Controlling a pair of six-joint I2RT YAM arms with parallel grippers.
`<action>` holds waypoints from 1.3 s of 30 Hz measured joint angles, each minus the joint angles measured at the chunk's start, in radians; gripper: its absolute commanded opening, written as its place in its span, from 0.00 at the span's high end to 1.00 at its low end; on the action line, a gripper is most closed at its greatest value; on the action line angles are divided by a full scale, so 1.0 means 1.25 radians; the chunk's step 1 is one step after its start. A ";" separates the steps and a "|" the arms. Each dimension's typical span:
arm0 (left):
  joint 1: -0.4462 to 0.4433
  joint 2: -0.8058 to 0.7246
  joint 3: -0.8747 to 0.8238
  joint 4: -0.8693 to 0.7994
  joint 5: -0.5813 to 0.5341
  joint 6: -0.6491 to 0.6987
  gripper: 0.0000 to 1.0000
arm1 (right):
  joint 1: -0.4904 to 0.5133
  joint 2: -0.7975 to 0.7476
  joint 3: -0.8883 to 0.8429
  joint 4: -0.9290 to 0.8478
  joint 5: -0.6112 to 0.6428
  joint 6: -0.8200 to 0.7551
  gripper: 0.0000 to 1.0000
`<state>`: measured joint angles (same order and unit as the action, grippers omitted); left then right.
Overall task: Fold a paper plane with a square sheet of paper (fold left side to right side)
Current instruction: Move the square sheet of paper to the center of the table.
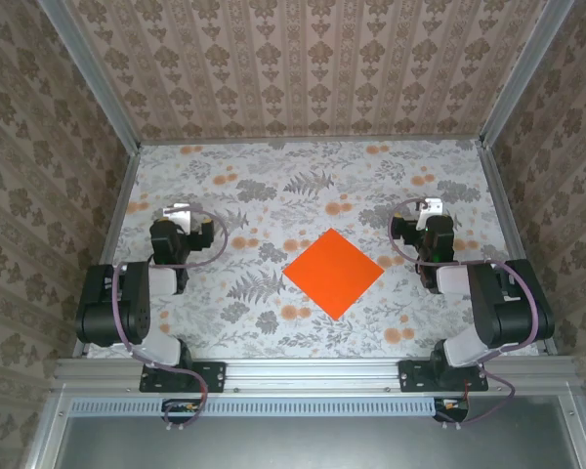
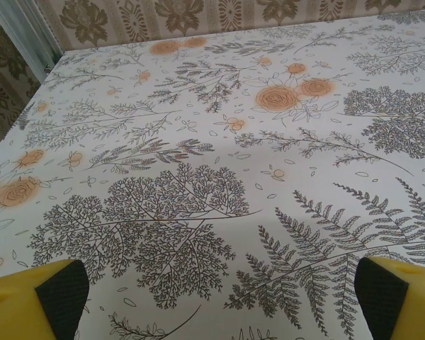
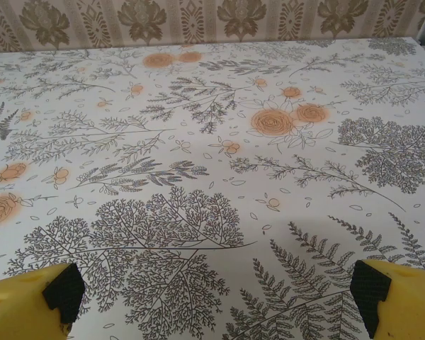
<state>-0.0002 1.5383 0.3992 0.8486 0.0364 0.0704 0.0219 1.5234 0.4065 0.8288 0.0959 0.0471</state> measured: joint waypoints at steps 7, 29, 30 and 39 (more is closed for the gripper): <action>0.000 0.000 0.000 0.000 0.000 0.000 0.00 | 0.000 0.000 0.000 0.000 0.000 0.000 0.00; 0.000 0.000 0.000 0.000 0.000 0.000 0.00 | -0.002 0.000 0.000 0.000 -0.003 0.000 0.00; 0.000 0.000 0.000 0.000 0.000 0.000 0.00 | -0.002 0.000 0.000 0.000 -0.003 0.000 0.00; -0.005 -0.073 -0.003 -0.063 -0.031 -0.007 0.00 | -0.005 -0.006 0.000 -0.011 -0.005 0.001 0.00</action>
<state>-0.0059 1.4475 0.3950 0.7692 -0.0029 0.0612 0.0154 1.5154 0.4065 0.8150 0.0898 0.0486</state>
